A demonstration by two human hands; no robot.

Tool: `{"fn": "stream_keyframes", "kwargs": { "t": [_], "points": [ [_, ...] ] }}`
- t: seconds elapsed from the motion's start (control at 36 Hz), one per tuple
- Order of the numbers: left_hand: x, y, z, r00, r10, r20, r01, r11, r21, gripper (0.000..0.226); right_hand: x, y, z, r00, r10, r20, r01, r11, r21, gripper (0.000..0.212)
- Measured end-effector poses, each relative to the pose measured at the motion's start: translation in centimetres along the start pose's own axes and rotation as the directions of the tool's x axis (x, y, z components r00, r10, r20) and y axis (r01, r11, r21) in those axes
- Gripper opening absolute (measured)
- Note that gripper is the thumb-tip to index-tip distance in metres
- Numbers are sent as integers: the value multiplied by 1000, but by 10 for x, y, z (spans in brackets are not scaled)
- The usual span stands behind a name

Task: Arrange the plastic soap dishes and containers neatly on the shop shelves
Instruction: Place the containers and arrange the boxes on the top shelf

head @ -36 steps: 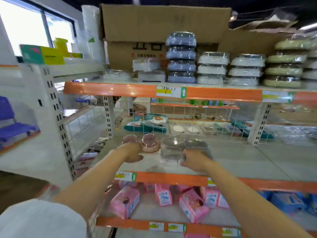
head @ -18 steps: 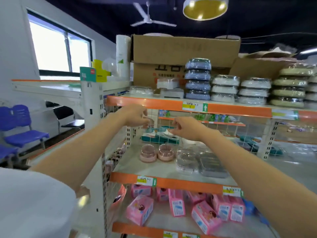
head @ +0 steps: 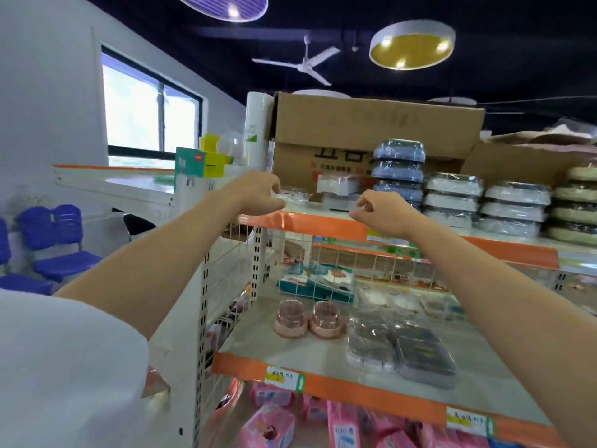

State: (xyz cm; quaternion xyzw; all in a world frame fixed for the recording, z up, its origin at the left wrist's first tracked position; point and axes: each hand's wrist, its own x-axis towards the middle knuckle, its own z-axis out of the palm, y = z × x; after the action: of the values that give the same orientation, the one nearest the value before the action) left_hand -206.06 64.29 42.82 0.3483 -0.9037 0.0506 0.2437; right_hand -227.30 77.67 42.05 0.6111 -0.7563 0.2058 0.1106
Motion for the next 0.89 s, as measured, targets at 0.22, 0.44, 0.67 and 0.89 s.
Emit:
{"fn": "stream_keyframes", "kwargs": {
  "t": [0.22, 0.44, 0.67, 0.89],
  "points": [
    [52, -4, 11, 999, -41, 23, 39, 995, 88, 35, 47, 32, 3, 999, 33, 2, -33, 998, 53, 44],
    [100, -20, 31, 989, -125, 80, 116, 987, 110, 36, 101, 61, 10, 998, 56, -4, -56, 997, 46, 41],
    [152, -42, 47, 980, -161, 117, 136, 972, 194, 24, 145, 77, 15, 988, 133, 73, -136, 990, 38, 50],
    [197, -63, 59, 959, -231, 165, 203, 964, 171, 45, 186, 82, 24, 961, 266, 70, -272, 957, 103, 51]
  ]
}}
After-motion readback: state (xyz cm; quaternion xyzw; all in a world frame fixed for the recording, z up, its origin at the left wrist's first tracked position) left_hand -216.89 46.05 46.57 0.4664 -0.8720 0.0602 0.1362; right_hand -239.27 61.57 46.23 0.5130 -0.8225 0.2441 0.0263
